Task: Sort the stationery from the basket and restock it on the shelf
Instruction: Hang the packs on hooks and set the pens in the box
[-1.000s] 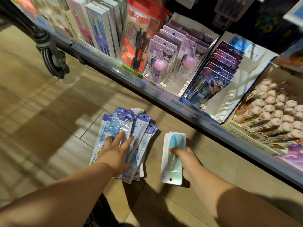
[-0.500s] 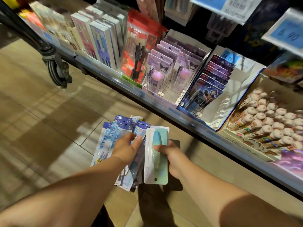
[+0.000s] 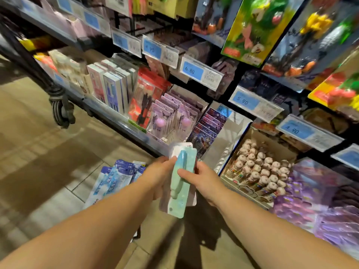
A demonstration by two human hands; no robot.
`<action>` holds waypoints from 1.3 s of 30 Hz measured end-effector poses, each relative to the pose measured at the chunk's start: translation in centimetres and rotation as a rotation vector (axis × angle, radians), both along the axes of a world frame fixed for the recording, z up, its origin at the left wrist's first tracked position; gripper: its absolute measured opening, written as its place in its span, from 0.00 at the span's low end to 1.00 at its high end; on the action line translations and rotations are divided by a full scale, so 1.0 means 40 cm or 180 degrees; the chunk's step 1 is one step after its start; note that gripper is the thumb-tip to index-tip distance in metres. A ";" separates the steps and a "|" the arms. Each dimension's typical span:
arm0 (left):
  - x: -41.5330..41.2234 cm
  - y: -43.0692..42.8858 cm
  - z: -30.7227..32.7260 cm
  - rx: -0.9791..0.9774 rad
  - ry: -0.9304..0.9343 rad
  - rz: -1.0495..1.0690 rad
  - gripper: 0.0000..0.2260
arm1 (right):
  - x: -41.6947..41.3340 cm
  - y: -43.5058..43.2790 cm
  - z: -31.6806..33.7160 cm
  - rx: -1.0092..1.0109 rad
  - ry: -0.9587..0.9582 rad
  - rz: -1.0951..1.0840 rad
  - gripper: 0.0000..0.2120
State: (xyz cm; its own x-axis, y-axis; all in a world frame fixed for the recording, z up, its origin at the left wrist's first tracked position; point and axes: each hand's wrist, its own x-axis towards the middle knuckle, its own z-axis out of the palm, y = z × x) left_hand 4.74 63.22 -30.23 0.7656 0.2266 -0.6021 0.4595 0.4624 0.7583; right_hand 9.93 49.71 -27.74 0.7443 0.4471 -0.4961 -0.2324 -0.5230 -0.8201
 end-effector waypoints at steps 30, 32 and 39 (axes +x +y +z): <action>-0.020 -0.331 0.497 0.0036 -0.1627 -0.0578 0.16 | -0.027 -0.408 0.541 0.0324 -0.1064 -0.0142 0.18; -0.011 -0.356 0.484 0.0102 -0.1708 -0.0605 0.16 | -0.034 -0.441 0.540 -0.0022 -0.1090 -0.0107 0.20; -0.004 -0.424 0.459 0.0231 -0.1814 -0.0496 0.17 | -0.075 -0.496 0.547 -0.0409 -0.1061 -0.0054 0.24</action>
State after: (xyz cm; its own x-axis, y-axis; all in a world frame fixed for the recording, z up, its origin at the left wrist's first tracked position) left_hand 4.59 46.26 -11.86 0.9911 0.1107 -0.0737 0.0292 0.3600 0.9325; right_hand 6.93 29.86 -5.87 0.8815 0.3831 -0.2760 0.0275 -0.6252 -0.7800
